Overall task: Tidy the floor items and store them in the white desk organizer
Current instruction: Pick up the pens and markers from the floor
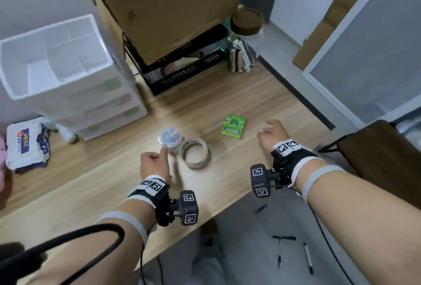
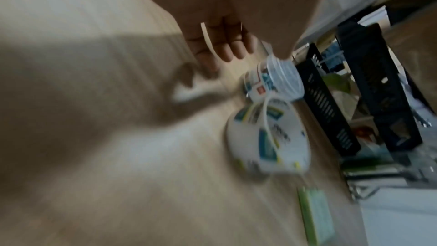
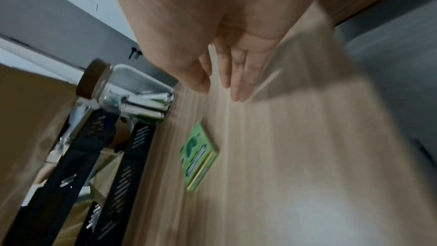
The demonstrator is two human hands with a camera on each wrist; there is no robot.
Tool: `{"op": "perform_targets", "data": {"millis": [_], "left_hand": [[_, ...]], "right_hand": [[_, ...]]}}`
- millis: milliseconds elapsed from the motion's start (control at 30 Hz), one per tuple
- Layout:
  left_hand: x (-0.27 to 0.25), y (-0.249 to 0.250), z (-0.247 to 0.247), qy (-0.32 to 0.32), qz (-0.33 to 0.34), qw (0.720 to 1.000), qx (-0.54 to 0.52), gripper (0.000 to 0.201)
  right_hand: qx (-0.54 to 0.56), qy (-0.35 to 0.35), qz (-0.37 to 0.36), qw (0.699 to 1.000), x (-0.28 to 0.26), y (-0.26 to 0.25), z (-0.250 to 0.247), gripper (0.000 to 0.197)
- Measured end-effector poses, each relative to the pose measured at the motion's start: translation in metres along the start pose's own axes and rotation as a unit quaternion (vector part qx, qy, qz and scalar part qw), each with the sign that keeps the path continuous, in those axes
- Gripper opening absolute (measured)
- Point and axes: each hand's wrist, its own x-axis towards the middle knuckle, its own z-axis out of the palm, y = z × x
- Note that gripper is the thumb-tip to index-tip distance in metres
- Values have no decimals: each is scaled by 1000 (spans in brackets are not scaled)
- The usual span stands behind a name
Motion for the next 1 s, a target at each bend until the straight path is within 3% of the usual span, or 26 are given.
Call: {"op": "perform_targets", "data": {"millis": [100, 233, 367, 533, 667, 867, 933, 1000], "left_hand": [[-52, -5, 25, 17, 39, 998, 48, 27], [-148, -18, 77, 1, 104, 992, 67, 19], [-243, -64, 145, -124, 159, 973, 109, 23], [-322, -155, 231, -314, 148, 901, 261, 30], [-349, -216, 277, -387, 124, 846, 344, 20], [-299, -328, 354, -415, 124, 779, 454, 8], [-269, -370, 386, -415, 132, 750, 497, 15], [-233, -412, 422, -413, 128, 743, 512, 35]], "right_hand": [[28, 33, 24, 999, -34, 59, -54, 49], [75, 84, 83, 990, -72, 178, -133, 48], [55, 115, 165, 978, -129, 319, -207, 50], [-4, 79, 289, 954, -205, 489, -249, 51], [-38, 23, 345, 938, -238, 571, -238, 34], [-60, -53, 337, 938, -201, 672, -131, 19], [-90, -83, 308, 944, -175, 703, -86, 17], [-120, -120, 272, 947, -148, 734, -44, 22]]}}
